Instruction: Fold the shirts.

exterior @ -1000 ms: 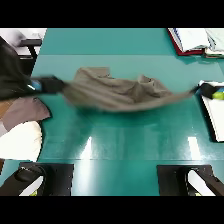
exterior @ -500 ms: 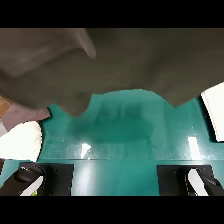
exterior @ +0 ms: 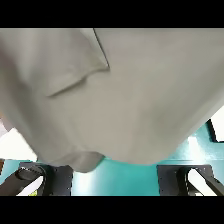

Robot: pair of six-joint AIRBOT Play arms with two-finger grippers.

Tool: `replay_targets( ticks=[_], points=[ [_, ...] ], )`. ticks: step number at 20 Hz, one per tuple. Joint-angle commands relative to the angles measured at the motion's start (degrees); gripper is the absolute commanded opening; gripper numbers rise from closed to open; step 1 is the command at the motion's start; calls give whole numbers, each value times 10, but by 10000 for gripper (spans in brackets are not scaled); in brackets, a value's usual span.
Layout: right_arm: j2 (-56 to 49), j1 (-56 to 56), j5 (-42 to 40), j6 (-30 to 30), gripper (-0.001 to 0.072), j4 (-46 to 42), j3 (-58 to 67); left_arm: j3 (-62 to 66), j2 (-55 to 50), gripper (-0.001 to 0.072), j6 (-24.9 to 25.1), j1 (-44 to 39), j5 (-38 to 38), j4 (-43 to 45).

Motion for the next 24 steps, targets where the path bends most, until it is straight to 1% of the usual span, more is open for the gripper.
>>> replay_targets(
  ticks=[1,2,4,7,10,11,13,15,16,18,19,20,21,24],
  points=[
    [-73,73,37,39,13,-64,-97,-116,-86,26,-2,0,-16,29],
    [-100,100,33,45,13,-114,-127,-148,-114,26,-2,0,-4,29],
    [-157,139,16,47,13,-176,-170,-200,-172,26,-2,0,44,29],
    [-250,156,-28,44,13,-178,-191,-216,-264,26,-2,23,119,6],
    [-341,156,-81,33,14,-168,-148,-216,-322,26,3,70,192,-56],
    [-367,156,-96,29,14,-167,-124,-216,-334,25,26,84,218,-90],
    [-412,156,-111,26,16,-167,-71,-216,-348,25,84,105,241,-154],
    [-442,156,-105,25,16,-167,-27,-216,-352,26,121,120,233,-198],
    [-448,156,-91,19,16,-168,-13,-216,-352,26,140,125,211,-206],
    [-443,156,-58,1,16,-168,-20,-217,-352,26,173,125,123,-185],
    [-432,156,-52,-5,15,-168,-43,-224,-352,26,175,125,87,-180],
    [-416,156,-56,-7,16,-169,-80,-236,-352,27,175,125,68,-180],
    [-401,156,-64,-7,16,-169,-120,-253,-352,26,175,125,66,-180],
    [-366,156,-96,-6,16,-168,-228,-311,-352,27,174,125,92,-188]
  ],
)
